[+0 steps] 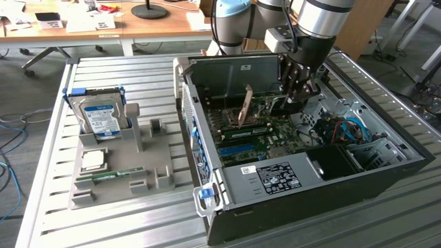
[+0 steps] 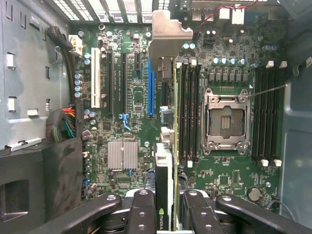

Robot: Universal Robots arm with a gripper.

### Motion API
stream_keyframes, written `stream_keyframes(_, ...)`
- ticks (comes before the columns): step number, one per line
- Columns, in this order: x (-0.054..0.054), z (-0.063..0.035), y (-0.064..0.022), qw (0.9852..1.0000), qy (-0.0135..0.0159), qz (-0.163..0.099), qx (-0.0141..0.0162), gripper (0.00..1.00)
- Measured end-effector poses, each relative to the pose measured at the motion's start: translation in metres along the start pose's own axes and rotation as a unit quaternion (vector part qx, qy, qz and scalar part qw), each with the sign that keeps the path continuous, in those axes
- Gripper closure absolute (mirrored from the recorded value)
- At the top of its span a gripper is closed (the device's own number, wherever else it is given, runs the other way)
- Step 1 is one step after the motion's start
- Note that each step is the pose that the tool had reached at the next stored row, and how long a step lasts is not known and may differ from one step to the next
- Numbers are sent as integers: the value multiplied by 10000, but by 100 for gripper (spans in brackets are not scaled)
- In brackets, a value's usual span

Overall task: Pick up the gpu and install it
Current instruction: 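Insert the gpu into the slot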

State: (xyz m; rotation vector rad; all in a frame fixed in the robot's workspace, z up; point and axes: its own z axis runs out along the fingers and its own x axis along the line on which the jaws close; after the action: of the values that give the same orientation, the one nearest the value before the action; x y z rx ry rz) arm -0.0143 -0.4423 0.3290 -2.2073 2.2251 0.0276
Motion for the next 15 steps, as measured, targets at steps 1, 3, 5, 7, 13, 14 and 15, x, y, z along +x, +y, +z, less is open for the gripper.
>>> stream_keyframes(1,3,0,0,10000,0,0,0,73)
stream_keyframes(3,10,-1,0,10000,1,-1,-1,73)
stream_keyframes(5,16,-1,-1,10000,1,-1,0,73)
stream_keyframes(7,17,-1,-1,10000,1,0,0,73)
stream_keyframes(13,18,-1,10,10000,1,1,0,73)
stream_keyframes(14,17,-1,15,10000,1,0,0,73)
stream_keyframes(15,18,-1,21,10000,1,-1,0,73)
